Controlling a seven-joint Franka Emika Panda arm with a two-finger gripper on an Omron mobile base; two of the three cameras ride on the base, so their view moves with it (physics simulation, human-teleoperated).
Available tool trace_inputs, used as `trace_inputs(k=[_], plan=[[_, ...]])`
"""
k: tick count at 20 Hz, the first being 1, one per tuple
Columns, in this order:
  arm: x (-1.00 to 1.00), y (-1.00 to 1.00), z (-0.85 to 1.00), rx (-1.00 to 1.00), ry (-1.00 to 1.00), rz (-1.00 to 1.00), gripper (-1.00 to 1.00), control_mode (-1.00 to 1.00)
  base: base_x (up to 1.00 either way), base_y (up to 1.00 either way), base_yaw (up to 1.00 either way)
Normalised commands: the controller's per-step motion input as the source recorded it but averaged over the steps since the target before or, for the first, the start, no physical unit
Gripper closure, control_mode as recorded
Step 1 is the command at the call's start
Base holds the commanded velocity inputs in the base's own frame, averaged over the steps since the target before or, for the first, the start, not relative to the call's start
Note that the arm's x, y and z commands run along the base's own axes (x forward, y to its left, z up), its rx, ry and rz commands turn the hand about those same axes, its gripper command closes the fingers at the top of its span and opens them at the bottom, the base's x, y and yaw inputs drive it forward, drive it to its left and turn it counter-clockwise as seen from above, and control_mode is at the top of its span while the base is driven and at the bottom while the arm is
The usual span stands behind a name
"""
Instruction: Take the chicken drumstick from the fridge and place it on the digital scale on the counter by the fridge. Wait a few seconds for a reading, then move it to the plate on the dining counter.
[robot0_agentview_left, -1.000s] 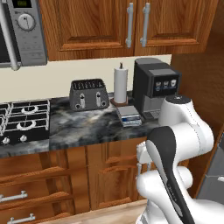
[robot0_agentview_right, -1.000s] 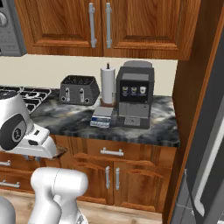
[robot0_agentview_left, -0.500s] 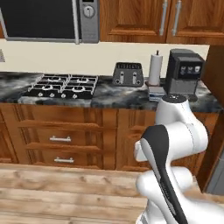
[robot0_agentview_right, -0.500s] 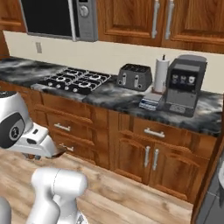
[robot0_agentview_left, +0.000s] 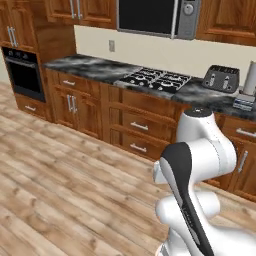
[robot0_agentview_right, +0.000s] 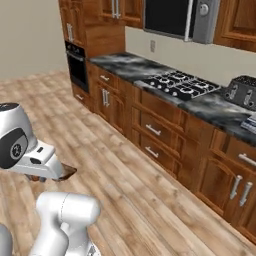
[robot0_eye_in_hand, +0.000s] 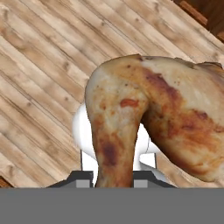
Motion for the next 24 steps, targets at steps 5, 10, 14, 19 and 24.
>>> trace_inputs(k=[5,10,14,19,24], plan=[[0.00,0.00,0.00,0.00,0.00,0.00,1.00,1.00,-1.00,-0.19,0.48],[0.00,0.00,0.00,0.00,0.00,0.00,1.00,1.00,-1.00,-0.12,0.26],[0.00,0.00,0.00,0.00,0.00,0.00,1.00,1.00,-1.00,-0.04,0.18],[0.00,0.00,0.00,0.00,0.00,0.00,1.00,1.00,-1.00,0.04,0.07],[0.00,0.00,0.00,0.00,0.00,0.00,1.00,1.00,-1.00,0.58,-0.02]])
